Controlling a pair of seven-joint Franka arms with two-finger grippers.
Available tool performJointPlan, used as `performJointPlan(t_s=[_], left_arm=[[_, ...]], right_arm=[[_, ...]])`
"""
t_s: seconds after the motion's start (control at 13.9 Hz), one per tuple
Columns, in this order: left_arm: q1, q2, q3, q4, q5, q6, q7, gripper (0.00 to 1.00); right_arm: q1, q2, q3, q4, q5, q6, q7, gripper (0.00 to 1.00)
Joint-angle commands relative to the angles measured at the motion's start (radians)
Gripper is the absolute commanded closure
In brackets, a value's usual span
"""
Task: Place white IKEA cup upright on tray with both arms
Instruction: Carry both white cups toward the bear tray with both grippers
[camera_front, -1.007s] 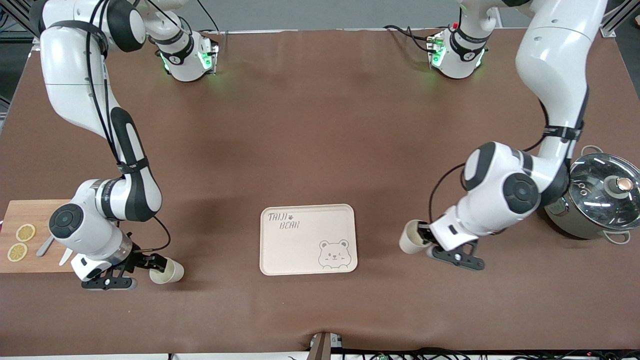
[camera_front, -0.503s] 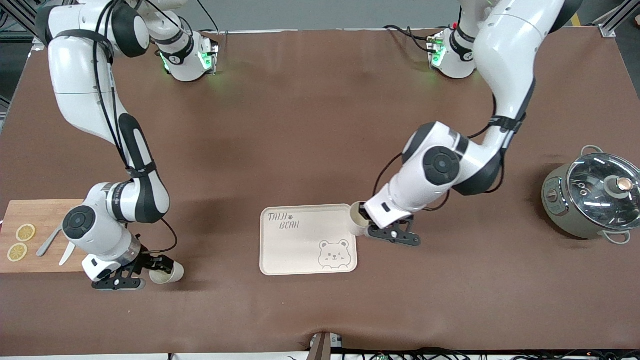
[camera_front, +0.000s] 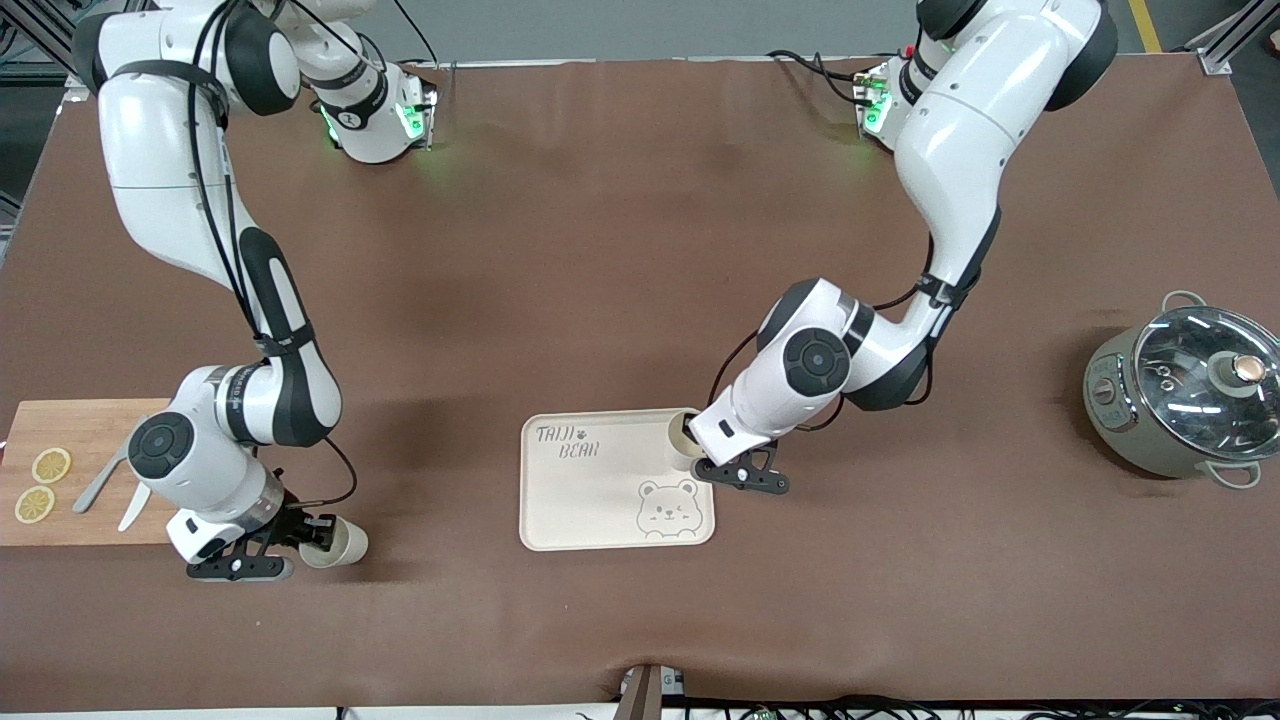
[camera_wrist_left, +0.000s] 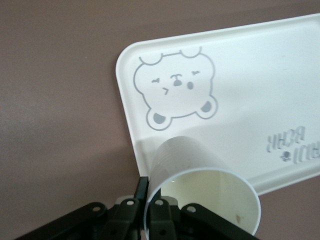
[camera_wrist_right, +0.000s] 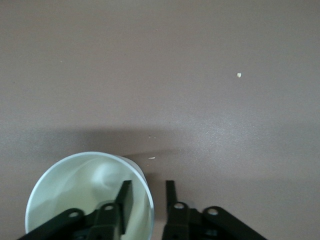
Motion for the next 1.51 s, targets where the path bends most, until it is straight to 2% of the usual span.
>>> performJointPlan(t_s=[0.0,0.36,0.5,0.65,0.72,1.01,1.22,1.44], left_arm=[[-0.099,0.029,0.096,0.051,0.013,-0.004,-0.031,1.0],[-0.115,0.044,0.109,0.051,0.013,-0.002,-0.036,1.0],[-0.115,0.046,0.109,0.054,0.013,-0.002,-0.034,0.86],[-0.115,0.046,0.11,0.054,0.013,0.002,-0.033,0.49],[-0.115,0.046,0.11,0.051,0.013,0.008,-0.033,0.0],[-0.112,0.017,0.11,0.051,0.014,-0.007,-0.033,0.0],[-0.099,-0.032,0.109,0.051,0.016,-0.042,-0.033,0.0],[-0.083,-0.101,0.112,0.05,0.019,-0.051,-0.033,0.0]], right_arm=[[0.005,0.012,0.003,0.025,0.018,-0.01,-0.001,1.0],[0.025,0.005,0.003,0.037,0.014,-0.058,0.002,1.0],[0.03,0.0,0.006,0.085,0.018,-0.144,0.04,1.0],[0.063,-0.004,0.006,0.118,0.018,-0.203,0.109,1.0],[0.083,-0.009,0.006,0.129,0.016,-0.226,0.152,1.0],[0.189,-0.017,0.006,0.181,0.013,-0.315,0.385,1.0],[0.284,-0.015,0.001,0.192,0.01,-0.319,0.559,1.0],[0.345,-0.015,-0.005,0.192,-0.001,-0.319,0.643,1.0]])
